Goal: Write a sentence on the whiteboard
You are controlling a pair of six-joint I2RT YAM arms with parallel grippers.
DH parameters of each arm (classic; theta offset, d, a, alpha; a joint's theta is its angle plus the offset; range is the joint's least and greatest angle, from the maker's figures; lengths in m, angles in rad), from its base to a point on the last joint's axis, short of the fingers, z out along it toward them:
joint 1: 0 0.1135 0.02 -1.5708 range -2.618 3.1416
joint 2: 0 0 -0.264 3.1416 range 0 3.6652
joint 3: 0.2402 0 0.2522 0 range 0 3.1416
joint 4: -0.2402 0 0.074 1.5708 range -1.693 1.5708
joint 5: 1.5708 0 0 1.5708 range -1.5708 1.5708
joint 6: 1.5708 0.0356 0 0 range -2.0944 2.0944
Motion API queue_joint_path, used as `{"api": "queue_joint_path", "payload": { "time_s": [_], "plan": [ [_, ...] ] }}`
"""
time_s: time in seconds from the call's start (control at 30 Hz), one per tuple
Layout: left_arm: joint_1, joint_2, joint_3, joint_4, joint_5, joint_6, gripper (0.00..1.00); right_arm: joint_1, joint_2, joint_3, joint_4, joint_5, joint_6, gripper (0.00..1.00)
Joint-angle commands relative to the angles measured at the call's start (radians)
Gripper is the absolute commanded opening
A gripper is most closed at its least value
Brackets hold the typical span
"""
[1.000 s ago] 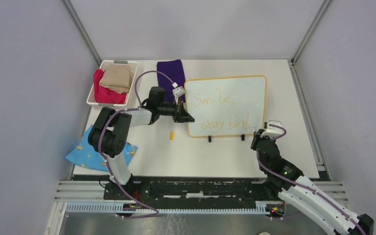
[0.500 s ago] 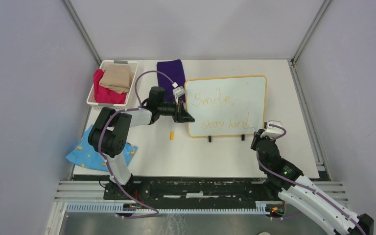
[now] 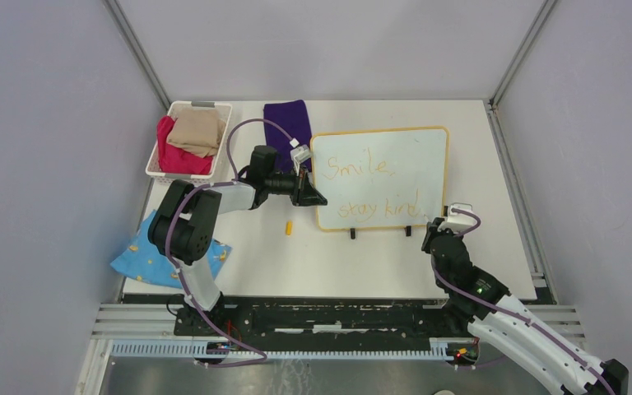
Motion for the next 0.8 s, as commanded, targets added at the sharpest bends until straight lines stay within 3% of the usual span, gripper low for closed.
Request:
{"api": "queue_joint_path", "payload": {
  "time_s": [0.0, 0.27, 0.53, 0.77],
  "plan": [
    [-0.053, 0.086, -0.046, -0.184, -0.265, 0.151, 0.02, -0.009, -0.015, 0.01, -0.018, 0.018, 0.01, 0.0],
    [-0.053, 0.087, -0.045, -0.184, -0.266, 0.151, 0.02, -0.009, -0.083, 0.172, -0.056, 0.007, -0.06, 0.0],
    [-0.051, 0.07, -0.042, -0.189, -0.27, 0.15, 0.02, -0.008, -0.134, 0.29, 0.0, -0.259, -0.255, 0.0],
    [-0.04, 0.003, -0.045, -0.192, -0.289, 0.136, 0.22, -0.008, -0.128, 0.332, 0.008, -0.425, -0.327, 0.0]
  ]
}}
